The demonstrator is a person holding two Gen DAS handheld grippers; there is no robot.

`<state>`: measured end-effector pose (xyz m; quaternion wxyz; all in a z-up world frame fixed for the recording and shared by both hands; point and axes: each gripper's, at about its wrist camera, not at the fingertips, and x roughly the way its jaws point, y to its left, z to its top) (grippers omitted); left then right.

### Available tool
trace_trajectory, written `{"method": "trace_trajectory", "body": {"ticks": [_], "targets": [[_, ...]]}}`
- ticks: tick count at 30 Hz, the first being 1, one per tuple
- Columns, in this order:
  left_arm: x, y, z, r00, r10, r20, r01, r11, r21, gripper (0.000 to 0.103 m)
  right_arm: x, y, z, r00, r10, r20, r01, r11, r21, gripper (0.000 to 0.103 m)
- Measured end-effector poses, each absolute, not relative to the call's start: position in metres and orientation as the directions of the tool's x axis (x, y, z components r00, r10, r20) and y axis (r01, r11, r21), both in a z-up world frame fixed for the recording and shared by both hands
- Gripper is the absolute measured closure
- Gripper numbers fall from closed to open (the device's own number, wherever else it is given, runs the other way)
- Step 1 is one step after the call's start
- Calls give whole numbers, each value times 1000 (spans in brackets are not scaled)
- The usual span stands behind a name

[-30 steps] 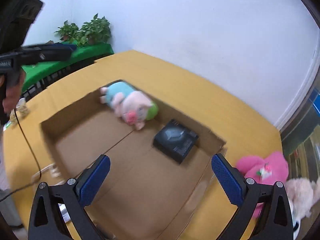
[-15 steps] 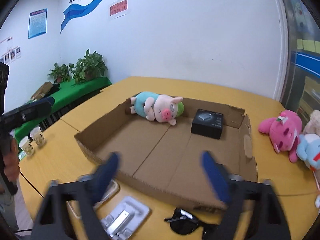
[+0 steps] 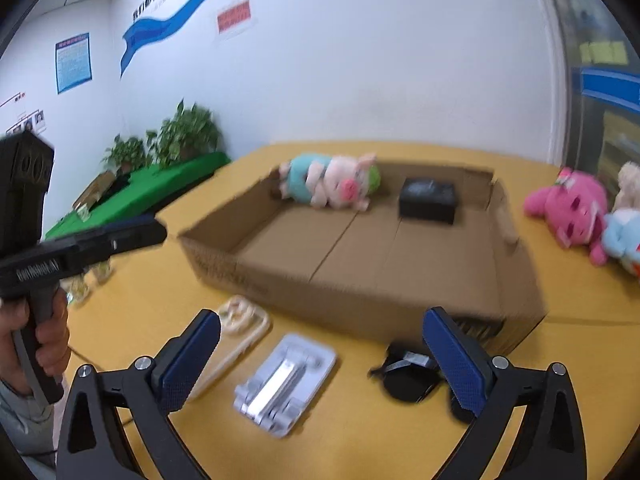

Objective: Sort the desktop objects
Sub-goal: 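Lower the left gripper onto the white phone stand and grasp it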

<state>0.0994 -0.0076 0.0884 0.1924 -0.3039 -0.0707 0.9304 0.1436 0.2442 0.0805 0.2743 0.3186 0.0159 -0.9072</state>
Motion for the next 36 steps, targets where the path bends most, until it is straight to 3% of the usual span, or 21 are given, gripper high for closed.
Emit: {"method": "trace_trajectory", "body": {"ticks": [6, 11, 19, 26, 32, 33, 36], "targets": [[91, 5, 39, -622, 446, -644, -333, -895, -298, 25, 142, 217, 29, -456, -536, -710, 596, -777, 204, 0], [85, 13, 16, -544, 502, -673, -376, -862, -339, 25, 140, 190, -11, -344, -501, -794, 632, -749, 199, 1], [70, 21, -7, -432, 581, -689, -396, -809, -433, 28, 133, 179, -29, -416, -424, -805, 597, -794, 109, 14], [61, 33, -16, -370, 624, -689, -407, -775, -483, 28, 137, 197, -27, -439, -439, -784, 583, -803, 123, 29], [53, 50, -29, -334, 587, -737, -365, -802, -473, 29, 149, 214, -27, -427, -462, -777, 591, -793, 146, 31], [52, 55, -32, -323, 583, -745, -367, -803, -469, 38, 153, 215, -27, -423, -465, -777, 592, -791, 151, 31], [55, 64, -31, -351, 538, -766, -382, -829, -408, 49, 164, 216, -27, -428, -459, -779, 587, -796, 147, 31]]}}
